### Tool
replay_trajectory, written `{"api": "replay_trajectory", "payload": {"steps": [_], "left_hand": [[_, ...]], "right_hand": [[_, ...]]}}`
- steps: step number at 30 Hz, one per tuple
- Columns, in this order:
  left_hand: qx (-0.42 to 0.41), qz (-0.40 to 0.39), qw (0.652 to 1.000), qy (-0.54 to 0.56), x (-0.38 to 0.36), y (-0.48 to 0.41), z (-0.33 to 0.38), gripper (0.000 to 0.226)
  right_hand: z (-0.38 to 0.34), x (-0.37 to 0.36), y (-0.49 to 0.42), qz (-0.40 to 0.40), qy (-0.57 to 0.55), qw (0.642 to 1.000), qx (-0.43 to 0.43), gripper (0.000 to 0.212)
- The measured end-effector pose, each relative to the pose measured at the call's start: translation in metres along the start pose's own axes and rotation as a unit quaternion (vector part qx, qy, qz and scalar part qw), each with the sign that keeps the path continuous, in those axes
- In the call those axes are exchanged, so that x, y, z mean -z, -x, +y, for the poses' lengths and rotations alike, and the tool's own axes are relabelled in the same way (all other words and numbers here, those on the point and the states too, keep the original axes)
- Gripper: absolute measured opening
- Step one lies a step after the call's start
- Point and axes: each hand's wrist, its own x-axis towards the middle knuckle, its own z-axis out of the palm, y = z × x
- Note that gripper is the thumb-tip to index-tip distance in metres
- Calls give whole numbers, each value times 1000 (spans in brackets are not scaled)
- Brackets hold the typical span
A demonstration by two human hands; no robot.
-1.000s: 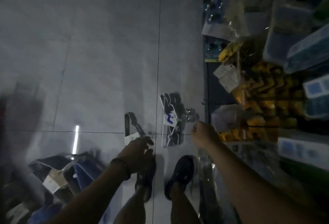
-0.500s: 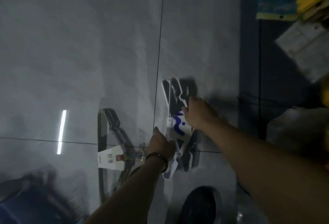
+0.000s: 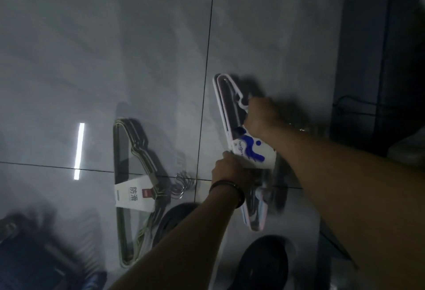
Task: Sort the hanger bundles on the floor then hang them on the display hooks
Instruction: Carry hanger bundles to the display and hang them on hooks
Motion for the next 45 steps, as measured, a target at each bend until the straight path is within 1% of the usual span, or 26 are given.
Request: {"api": "replay_trajectory", "payload": {"steps": [2,4,5,6,8,9,10,11,12,13,14,15,17,18,20,23,25,27,31,33,36,38,39,41,43,45], "left_hand": [[-12,19,1000,-6,-2,2,2,51],[-34,27,999,16,2,9,-3,41],[-47,19,998,25,8,21,-6,37],[-66,3,997,30,15,33,-9,40],[-91,-69,993,17,34,62,-12,58],[-87,-96,991,23,48,77,-12,67],[-80,-103,989,64,62,89,-10,76],[-66,-95,984,134,79,102,-5,86],[-67,-83,971,213,97,117,0,94],[-74,-61,957,274,114,138,11,97],[-92,-30,944,316,132,159,24,96],[-116,0,937,329,155,193,46,95],[-183,52,931,312,178,231,77,98],[-216,72,926,300,191,258,96,96],[-249,101,923,276,221,322,136,85],[-287,112,914,263,257,435,179,87],[-303,107,906,274,278,505,195,76],[-324,109,896,285,293,574,204,68],[-361,124,878,289,304,695,215,70],[-391,121,869,278,302,741,223,70],[-449,87,862,220,293,801,241,75],[-496,55,848,177,288,834,248,77],[-525,39,837,151,284,851,250,77],[-565,55,815,112,277,873,253,73],[-596,64,797,81,265,903,247,58],[-607,47,789,76,253,929,239,41]], "right_hand": [[-1,6,4,-2,14,1000,18,19],[-2,15,12,6,13,999,31,16],[-3,21,21,7,3,1000,30,12],[-4,28,29,11,-10,999,30,9],[-9,46,54,14,-28,999,41,8],[-12,58,69,9,-38,998,52,11],[-16,72,85,9,-46,997,63,15],[-22,89,102,8,-58,996,74,18],[-27,106,120,6,-71,993,89,19],[-32,126,141,-1,-88,991,98,19],[-36,145,161,-9,-107,989,105,18],[-44,174,188,-18,-126,986,109,17],[-53,208,224,-32,-144,981,122,21],[-60,232,247,-31,-151,980,127,25],[-75,289,303,-25,-155,979,129,28],[-93,375,395,-14,-163,976,140,37],[-101,426,456,-11,-166,974,154,40],[-107,467,515,-10,-171,971,168,36],[-111,518,625,52,-214,963,158,35],[-104,536,674,91,-244,955,139,25],[-87,557,736,182,-280,938,97,17],[-76,566,775,244,-272,929,57,15],[-71,568,800,275,-266,923,29,18],[-68,571,830,325,-290,900,19,30],[-61,561,868,375,-325,868,-9,39],[-54,547,905,395,-330,856,-43,46]]}}
